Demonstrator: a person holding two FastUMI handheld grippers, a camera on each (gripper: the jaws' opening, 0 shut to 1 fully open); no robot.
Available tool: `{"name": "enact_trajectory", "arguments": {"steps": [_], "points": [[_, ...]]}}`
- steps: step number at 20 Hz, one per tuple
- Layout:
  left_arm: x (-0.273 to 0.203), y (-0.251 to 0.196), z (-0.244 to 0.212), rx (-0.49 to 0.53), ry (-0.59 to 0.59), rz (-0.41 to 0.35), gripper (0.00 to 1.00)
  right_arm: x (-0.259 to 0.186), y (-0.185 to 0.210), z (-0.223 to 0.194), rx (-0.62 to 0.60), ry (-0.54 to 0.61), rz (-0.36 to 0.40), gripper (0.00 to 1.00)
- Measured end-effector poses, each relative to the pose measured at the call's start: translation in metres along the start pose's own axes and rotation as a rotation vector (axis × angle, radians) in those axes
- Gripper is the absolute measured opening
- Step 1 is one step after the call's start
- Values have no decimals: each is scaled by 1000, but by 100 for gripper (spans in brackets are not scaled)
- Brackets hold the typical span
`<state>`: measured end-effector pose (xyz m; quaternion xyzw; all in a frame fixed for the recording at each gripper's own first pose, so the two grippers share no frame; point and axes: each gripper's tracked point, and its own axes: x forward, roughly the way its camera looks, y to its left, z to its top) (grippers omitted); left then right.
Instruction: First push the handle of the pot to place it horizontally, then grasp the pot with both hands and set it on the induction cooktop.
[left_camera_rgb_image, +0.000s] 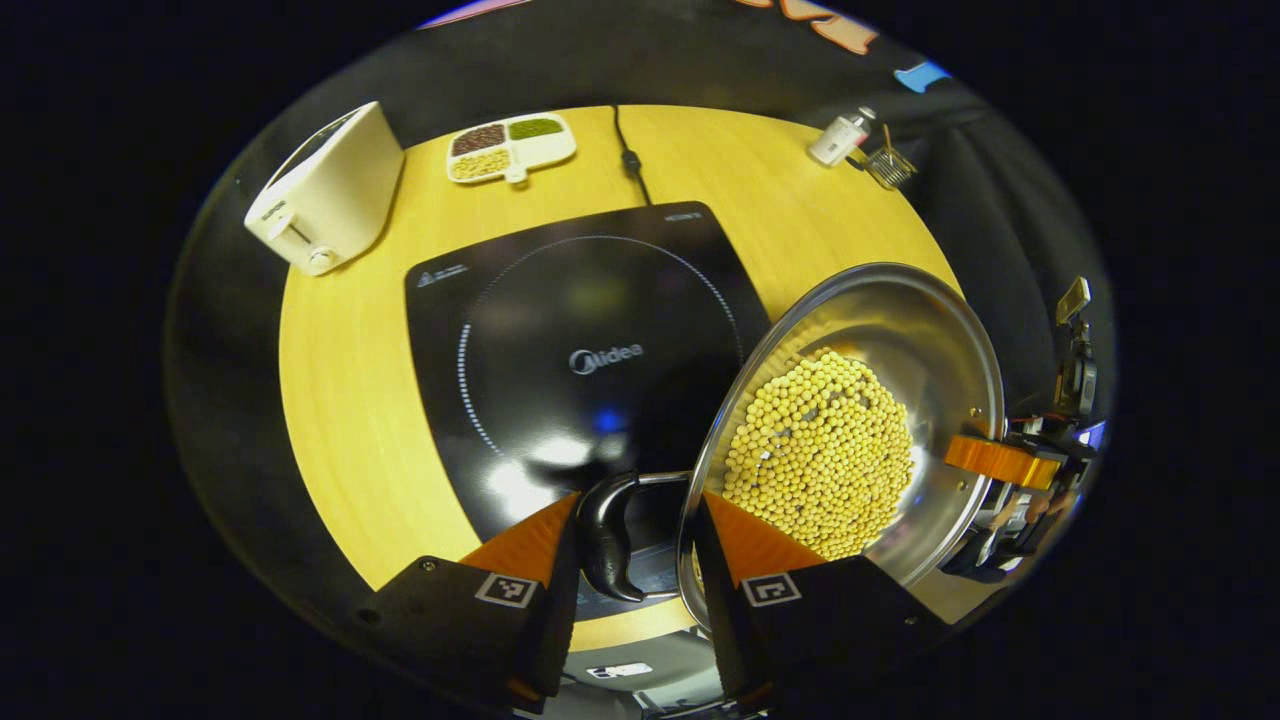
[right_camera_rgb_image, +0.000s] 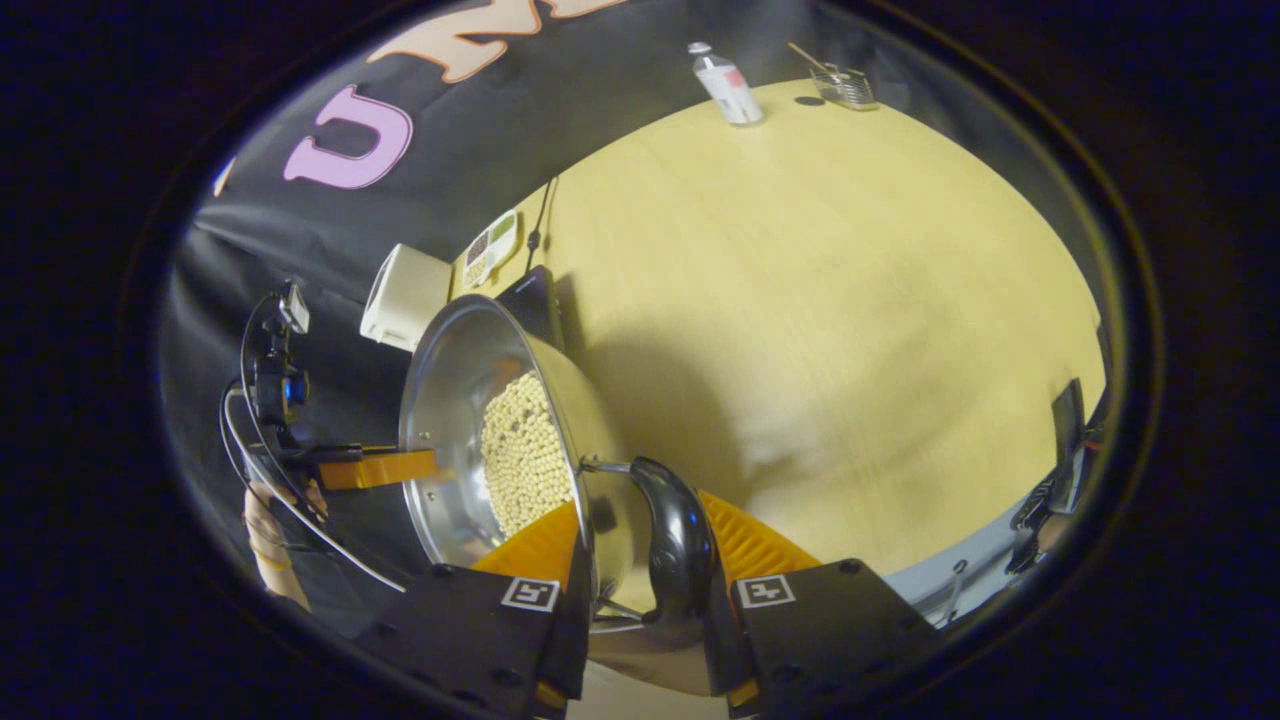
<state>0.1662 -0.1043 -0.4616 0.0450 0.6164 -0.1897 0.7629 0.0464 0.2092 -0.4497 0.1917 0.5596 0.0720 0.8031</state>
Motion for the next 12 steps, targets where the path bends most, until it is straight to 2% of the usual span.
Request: {"name": "enact_trajectory", "arguments": {"steps": [5, 6, 7, 8, 10, 11, 12], "points": [[-9, 2, -2, -28, -56, 49, 60, 22, 32, 11, -38, -3, 36, 50], [-10, 2, -4, -35, -65, 59, 60, 27, 37, 13, -45, -6, 43, 43], [-14, 1, -6, -40, -71, 69, 60, 32, 42, 16, -51, -10, 48, 43], [-17, -1, -7, -48, -78, 83, 59, 37, 47, 16, -59, -12, 53, 50], [-23, -2, -9, -42, -90, 111, 60, 44, 55, 21, -72, -21, 63, 50], [-24, -4, -9, -43, -96, 121, 60, 48, 59, 24, -74, -26, 68, 43], [-24, -4, -10, -48, -103, 128, 60, 51, 63, 26, -74, -34, 73, 43]]}}
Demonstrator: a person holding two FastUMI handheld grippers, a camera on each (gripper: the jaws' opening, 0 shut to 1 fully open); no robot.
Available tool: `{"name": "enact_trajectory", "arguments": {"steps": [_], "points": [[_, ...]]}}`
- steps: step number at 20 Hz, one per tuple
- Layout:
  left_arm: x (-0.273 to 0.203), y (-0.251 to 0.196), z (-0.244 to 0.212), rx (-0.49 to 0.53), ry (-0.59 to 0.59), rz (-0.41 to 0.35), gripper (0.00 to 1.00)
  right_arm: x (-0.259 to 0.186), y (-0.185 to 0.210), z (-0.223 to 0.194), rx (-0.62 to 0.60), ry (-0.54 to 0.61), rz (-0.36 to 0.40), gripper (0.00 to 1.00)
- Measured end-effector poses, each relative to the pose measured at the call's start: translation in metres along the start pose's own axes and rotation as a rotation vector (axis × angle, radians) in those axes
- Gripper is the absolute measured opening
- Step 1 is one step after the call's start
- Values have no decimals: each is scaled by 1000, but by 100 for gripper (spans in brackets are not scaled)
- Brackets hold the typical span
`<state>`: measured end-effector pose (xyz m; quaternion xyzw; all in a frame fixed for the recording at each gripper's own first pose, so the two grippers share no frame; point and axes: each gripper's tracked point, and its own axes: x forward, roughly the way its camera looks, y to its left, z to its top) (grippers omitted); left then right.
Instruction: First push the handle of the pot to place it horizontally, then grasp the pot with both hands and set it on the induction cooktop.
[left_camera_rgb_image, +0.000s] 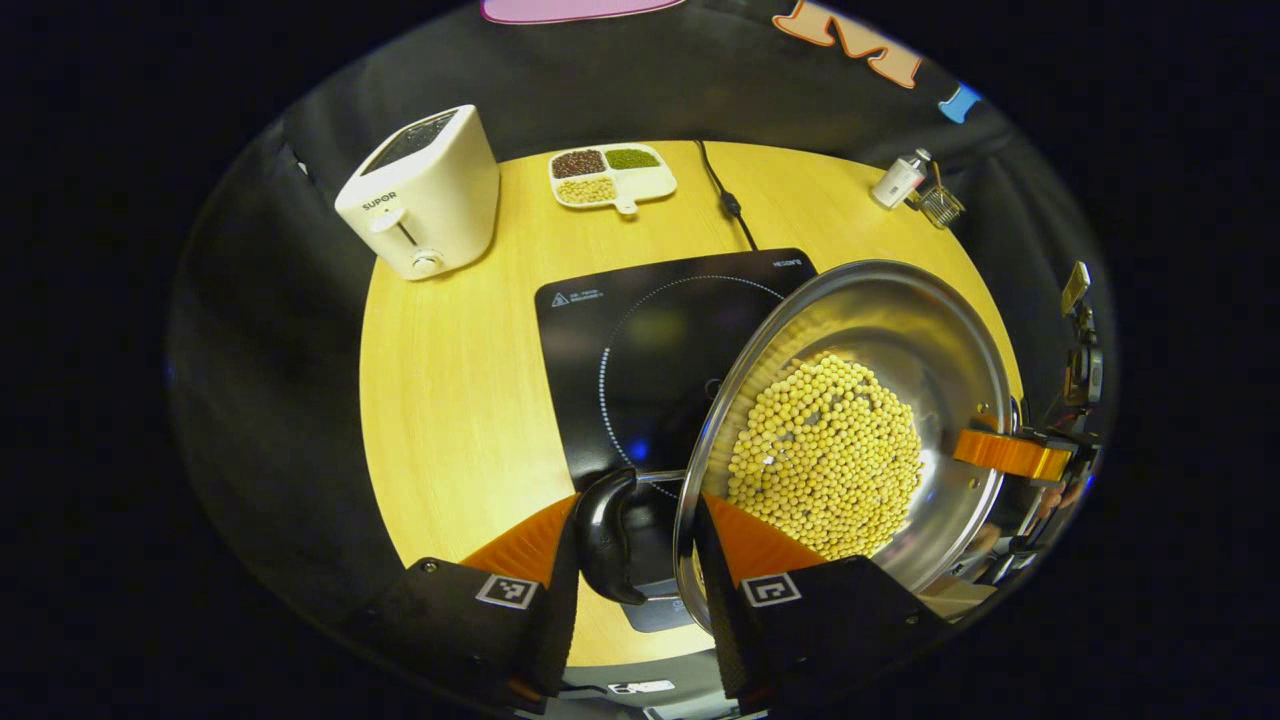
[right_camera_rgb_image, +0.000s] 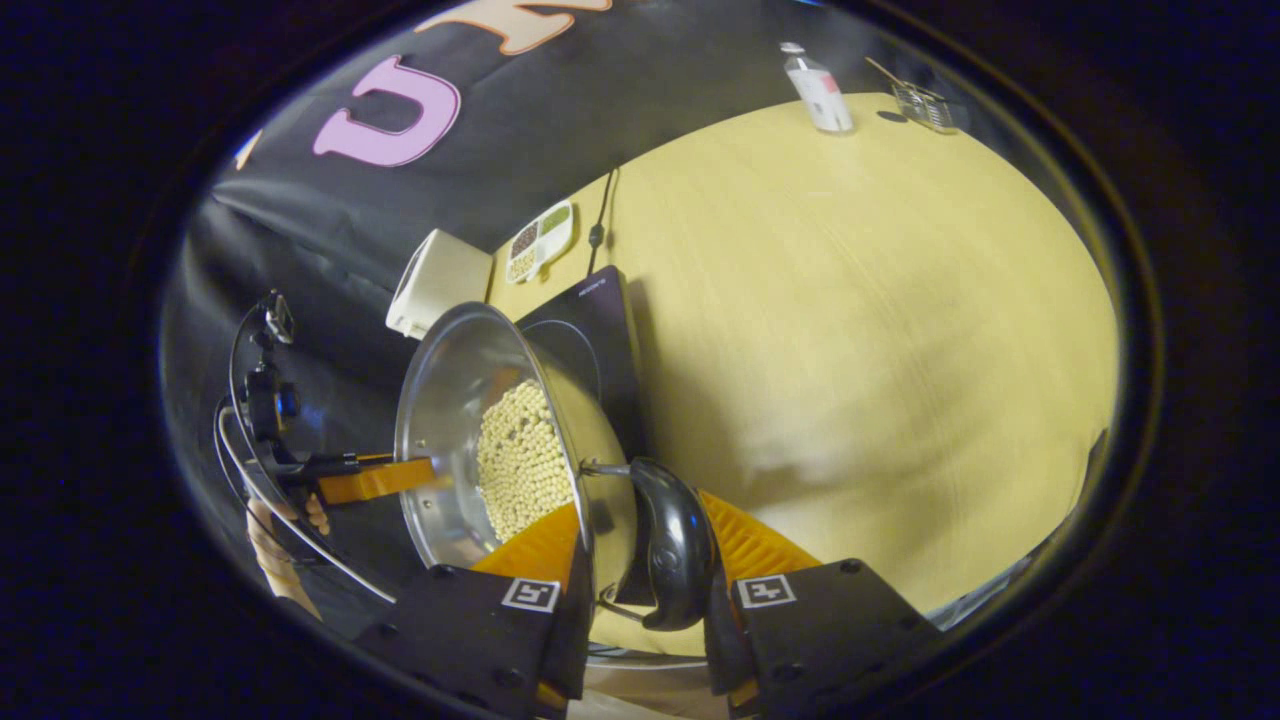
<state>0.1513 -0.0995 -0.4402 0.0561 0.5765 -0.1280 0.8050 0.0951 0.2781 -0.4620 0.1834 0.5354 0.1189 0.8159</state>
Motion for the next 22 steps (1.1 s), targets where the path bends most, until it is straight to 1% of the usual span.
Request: {"name": "enact_trajectory", "arguments": {"steps": [1, 6, 9, 10, 16, 20, 21, 22], "points": [[1, 1, -2, -6, -4, 6, 60, 5, 3, 5, -2, -11, 6, 49], [-13, 8, -4, -34, -41, 47, 59, 35, 19, 26, -34, -81, 51, 49], [-24, 11, -6, -49, -52, 68, 59, 51, 27, 35, -32, -106, 70, 49], [-27, 10, -6, -51, -57, 72, 59, 55, 27, 39, -26, -111, 72, 43], [-23, 8, -3, -57, -57, 80, 59, 71, 29, 50, 7, -137, 84, 43], [-24, 11, 1, -62, -68, 102, 59, 75, 30, 58, 20, -155, 98, 43], [-24, 12, 3, -62, -74, 100, 60, 75, 29, 59, 22, -154, 100, 49], [-23, 12, 4, -63, -76, 100, 59, 75, 29, 59, 23, -155, 103, 49]]}}
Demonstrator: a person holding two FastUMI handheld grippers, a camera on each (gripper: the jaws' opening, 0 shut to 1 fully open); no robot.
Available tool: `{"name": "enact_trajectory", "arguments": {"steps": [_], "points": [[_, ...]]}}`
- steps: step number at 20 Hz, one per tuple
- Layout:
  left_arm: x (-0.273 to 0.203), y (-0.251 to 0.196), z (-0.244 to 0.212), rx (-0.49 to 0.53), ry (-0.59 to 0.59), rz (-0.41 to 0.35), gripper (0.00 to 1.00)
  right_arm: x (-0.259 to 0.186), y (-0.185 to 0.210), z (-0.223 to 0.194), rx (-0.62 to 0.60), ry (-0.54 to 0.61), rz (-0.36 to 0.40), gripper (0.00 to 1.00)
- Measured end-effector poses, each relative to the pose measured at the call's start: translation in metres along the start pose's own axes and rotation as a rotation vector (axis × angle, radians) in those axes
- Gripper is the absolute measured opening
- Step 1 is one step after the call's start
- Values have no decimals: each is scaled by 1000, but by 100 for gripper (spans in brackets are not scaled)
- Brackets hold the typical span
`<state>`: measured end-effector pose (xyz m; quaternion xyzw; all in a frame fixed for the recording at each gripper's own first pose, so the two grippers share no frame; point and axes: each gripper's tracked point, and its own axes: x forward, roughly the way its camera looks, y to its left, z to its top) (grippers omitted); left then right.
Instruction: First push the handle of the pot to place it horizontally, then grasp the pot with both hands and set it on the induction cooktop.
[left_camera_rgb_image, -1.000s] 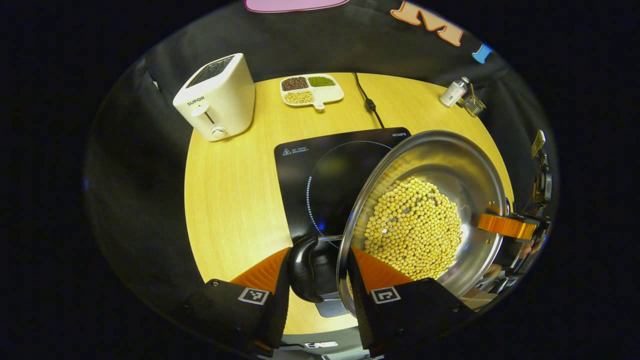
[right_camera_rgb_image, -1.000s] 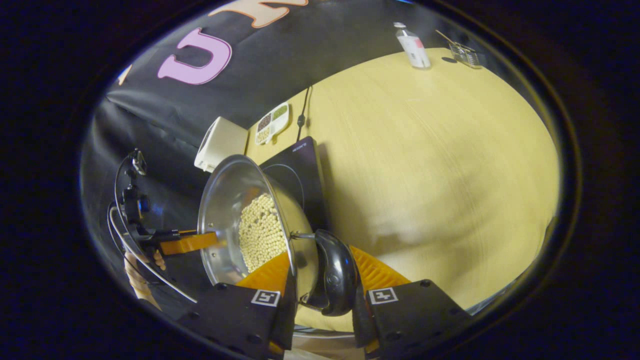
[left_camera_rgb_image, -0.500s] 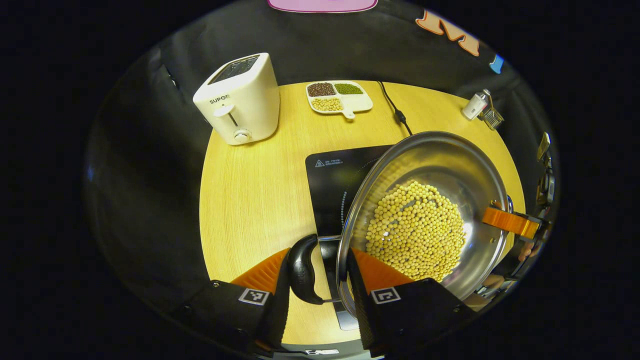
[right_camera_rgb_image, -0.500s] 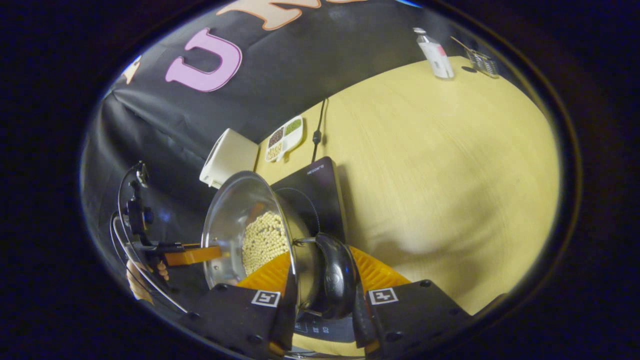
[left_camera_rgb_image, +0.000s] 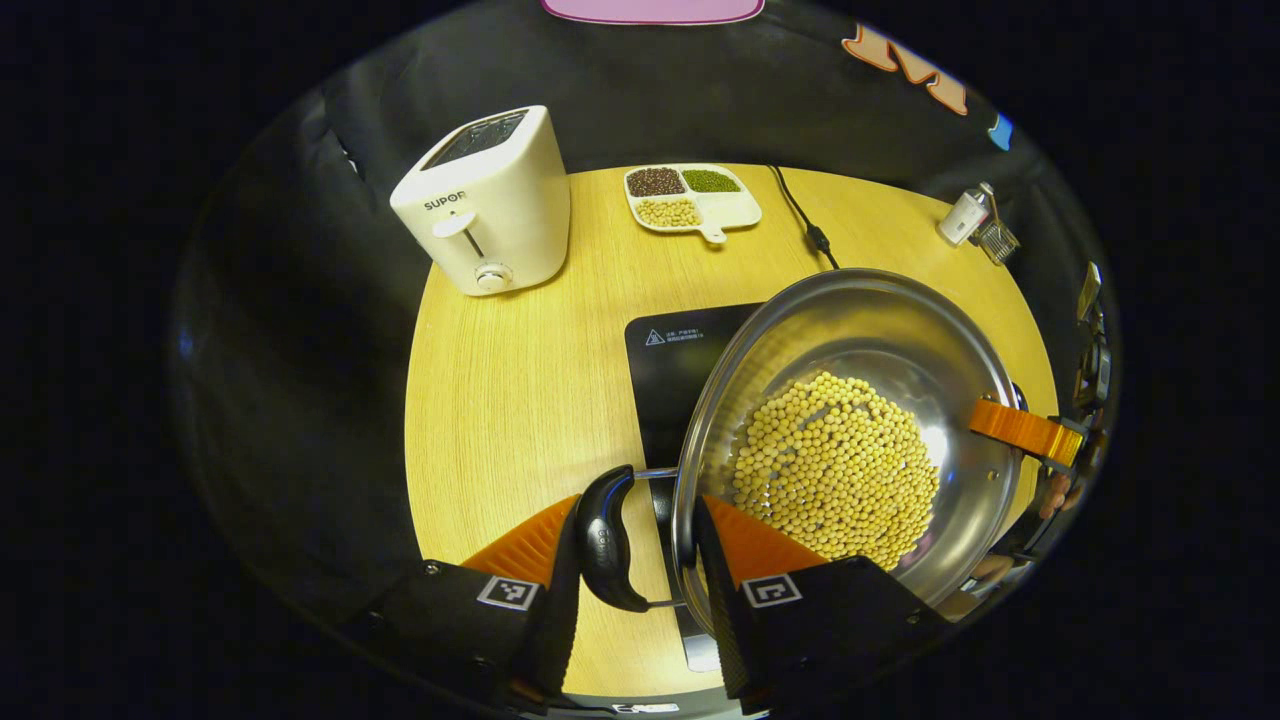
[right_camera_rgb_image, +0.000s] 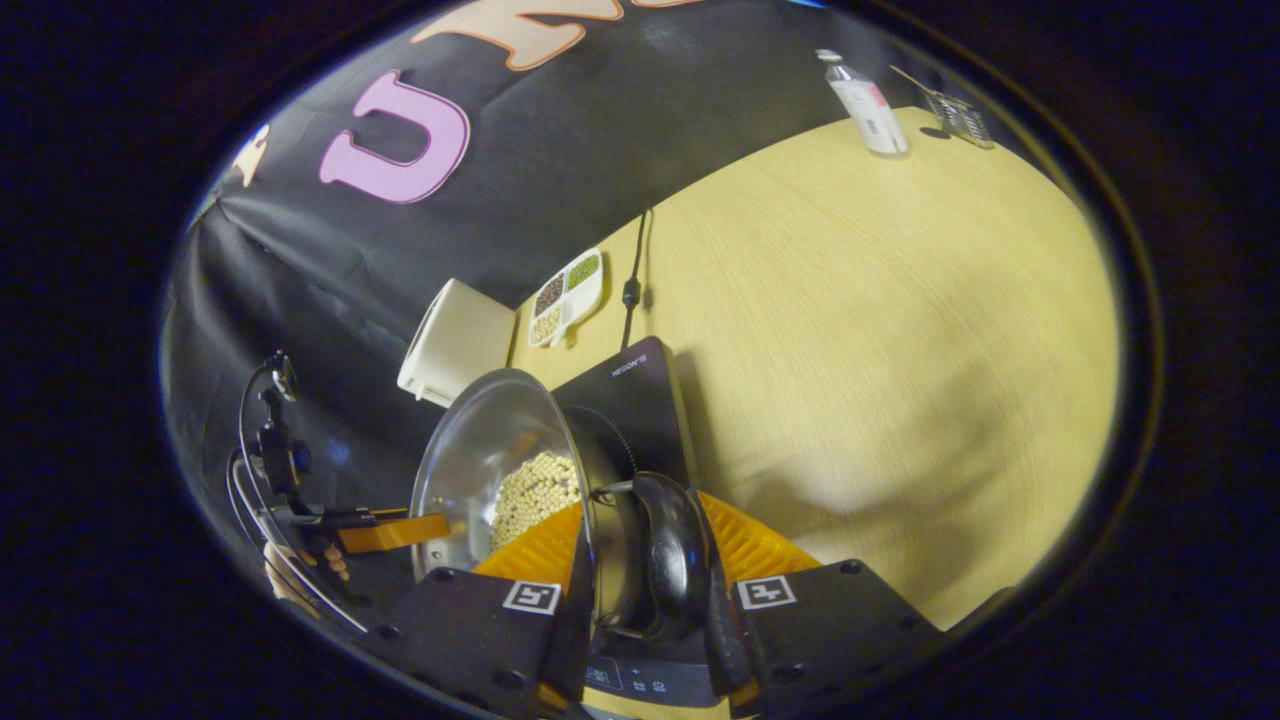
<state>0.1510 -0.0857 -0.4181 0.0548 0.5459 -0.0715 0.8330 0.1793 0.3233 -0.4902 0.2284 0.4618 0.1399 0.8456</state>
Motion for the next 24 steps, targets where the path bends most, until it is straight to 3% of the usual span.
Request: {"name": "enact_trajectory", "arguments": {"steps": [5, 6, 7, 10, 11, 12, 13, 16, 19, 20, 24], "points": [[-1, 1, -3, -17, -9, 5, 61, 2, 1, 3, -1, -11, 7, 49], [-1, 1, -2, -20, -11, 6, 63, 2, 2, 3, 0, -10, 6, 43], [-2, 1, -3, -20, -13, 5, 63, 1, 1, 4, 0, -11, 5, 49], [-3, 0, -3, -28, -22, 2, 63, 1, 2, 3, 0, -14, 0, 49], [-3, 1, -3, -31, -23, 4, 63, 1, 2, 3, 1, -14, -1, 43], [-4, 1, -3, -35, -25, 9, 63, 0, 2, 3, 2, -12, -6, 49], [-3, 2, -2, -41, -32, 16, 64, 4, 2, 2, 2, -12, -10, 43], [-1, 7, 4, -78, -88, 62, 70, -3, 5, 3, 3, -15, -5, 51], [-7, 11, 7, -116, -153, 92, 98, -11, 7, 18, -5, -62, -6, 94], [-10, 11, 8, -124, -169, 88, 96, -16, 6, 21, -6, -69, -9, 100], [-20, 5, 8, -147, -212, 66, 97, -27, 4, 28, -26, -92, -20, 100]]}}
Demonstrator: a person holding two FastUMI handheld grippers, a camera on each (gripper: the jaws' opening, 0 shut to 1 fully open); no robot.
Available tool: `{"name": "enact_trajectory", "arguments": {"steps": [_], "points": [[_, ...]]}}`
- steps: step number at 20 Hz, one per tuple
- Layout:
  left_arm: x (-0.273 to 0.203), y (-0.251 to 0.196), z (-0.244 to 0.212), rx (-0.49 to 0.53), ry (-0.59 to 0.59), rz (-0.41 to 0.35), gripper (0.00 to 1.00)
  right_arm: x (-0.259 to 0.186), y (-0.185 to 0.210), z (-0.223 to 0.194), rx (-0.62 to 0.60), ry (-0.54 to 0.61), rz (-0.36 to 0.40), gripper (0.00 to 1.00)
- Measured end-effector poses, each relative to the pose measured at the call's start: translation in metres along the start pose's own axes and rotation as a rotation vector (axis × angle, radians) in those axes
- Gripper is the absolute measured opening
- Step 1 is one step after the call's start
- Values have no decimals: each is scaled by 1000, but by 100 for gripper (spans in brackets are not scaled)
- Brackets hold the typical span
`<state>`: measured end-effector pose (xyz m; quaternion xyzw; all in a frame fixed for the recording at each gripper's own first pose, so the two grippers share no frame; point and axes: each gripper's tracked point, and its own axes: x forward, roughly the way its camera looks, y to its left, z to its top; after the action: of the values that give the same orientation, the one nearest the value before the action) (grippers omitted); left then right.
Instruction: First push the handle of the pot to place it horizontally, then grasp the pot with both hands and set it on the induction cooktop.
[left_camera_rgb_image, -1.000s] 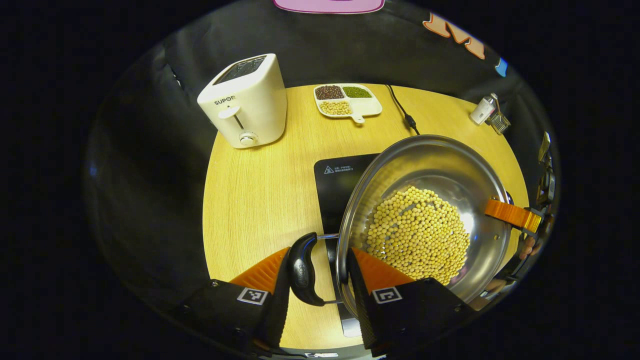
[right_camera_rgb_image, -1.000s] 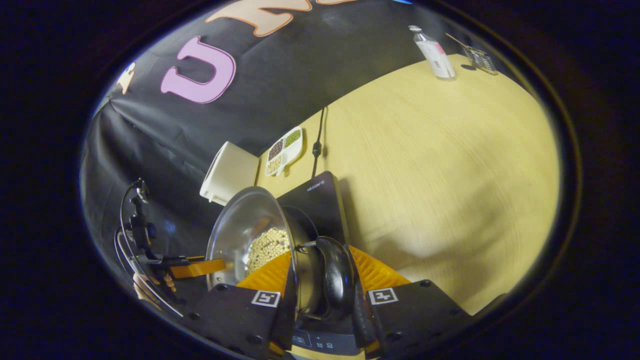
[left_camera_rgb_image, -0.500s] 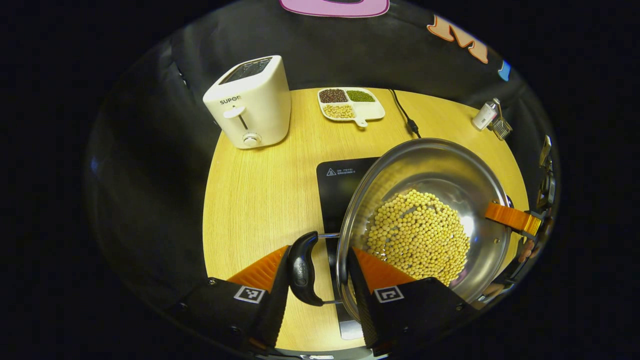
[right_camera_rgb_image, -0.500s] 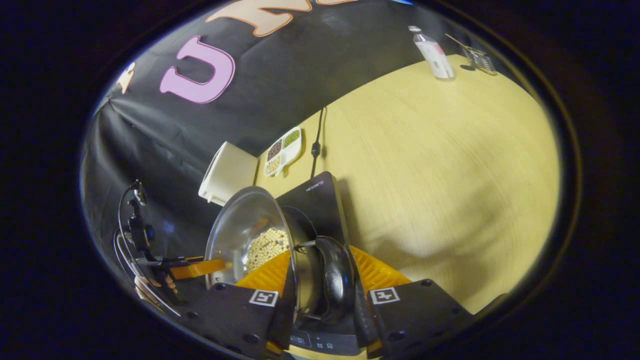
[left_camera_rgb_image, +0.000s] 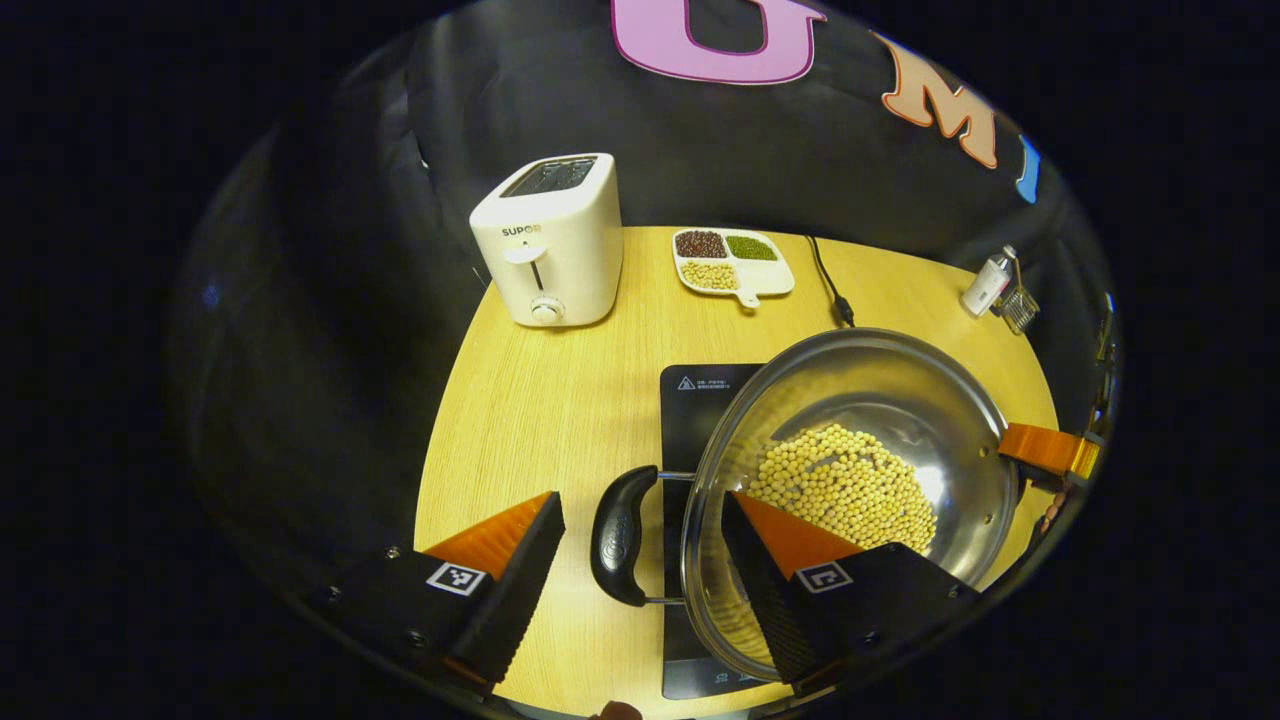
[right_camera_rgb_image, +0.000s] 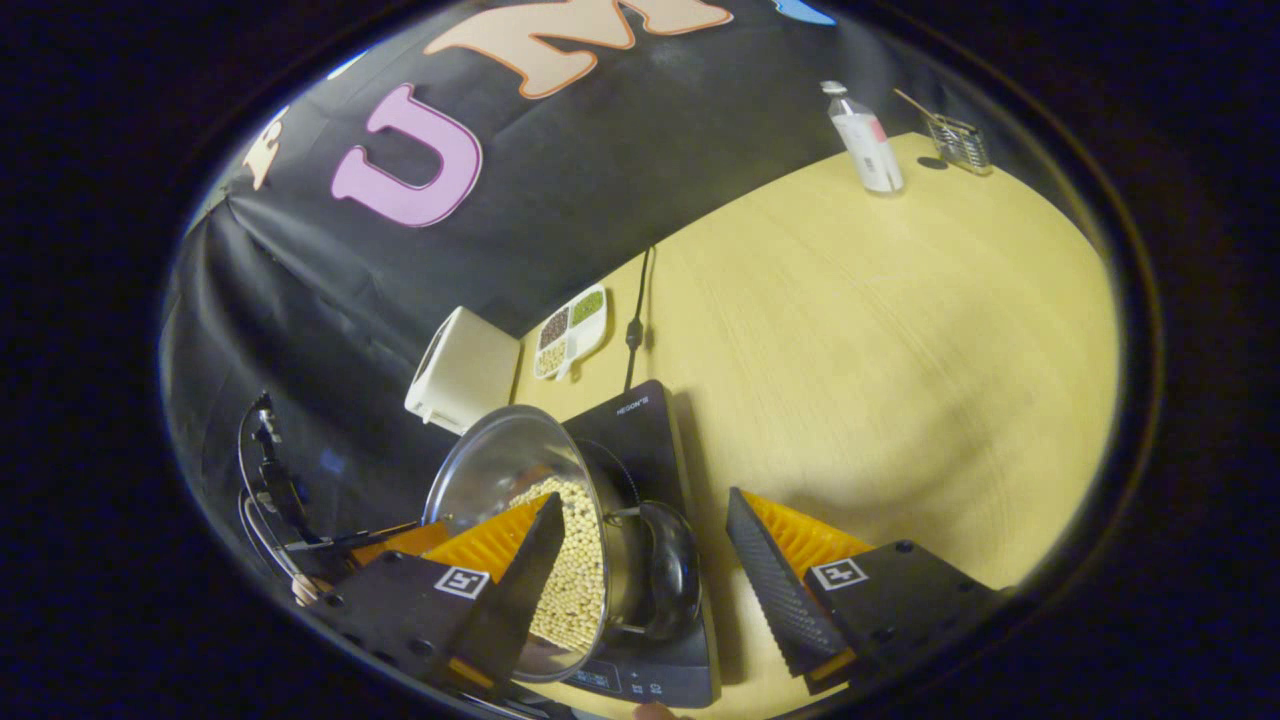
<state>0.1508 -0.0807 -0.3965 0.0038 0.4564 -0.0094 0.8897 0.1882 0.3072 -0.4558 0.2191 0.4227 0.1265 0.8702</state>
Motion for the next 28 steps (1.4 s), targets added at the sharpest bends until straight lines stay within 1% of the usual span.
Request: {"name": "enact_trajectory", "arguments": {"steps": [2, 4, 7, 8, 9, 14, 18, 22, 23, 24, 28], "points": [[-5, -2, -2, -26, -10, -7, 96, -7, 1, 0, -5, -6, -1, 100], [-12, 0, -4, -48, -16, 2, 97, -12, 3, -1, -8, -5, 1, 100], [-32, 9, 2, -59, -68, 58, 97, -24, 5, 0, -18, -1, 6, 100], [-38, 8, 6, -54, -89, 70, 97, -29, 6, 2, -24, -7, 11, 93], [-47, 6, 9, -49, -109, 80, 98, -36, 6, 5, -30, -11, 14, 92], [-90, -27, 16, -54, -182, 93, 98, -82, -1, 25, -94, -64, 23, 92], [-134, -68, 27, -47, -262, 127, 98, -139, -13, 57, -162, -150, 46, 92], [-188, -131, 46, -65, -381, 134, 97, -201, -31, 97, -220, -234, 75, 92], [-196, -147, 51, -71, -412, 134, 97, -216, -37, 107, -232, -258, 82, 100], [-207, -163, 57, -78, -445, 134, 97, -230, -43, 118, -251, -284, 84, 92], [-250, -225, 80, -90, -599, 119, 96, -288, -64, 163, -381, -418, 52, 92]]}}
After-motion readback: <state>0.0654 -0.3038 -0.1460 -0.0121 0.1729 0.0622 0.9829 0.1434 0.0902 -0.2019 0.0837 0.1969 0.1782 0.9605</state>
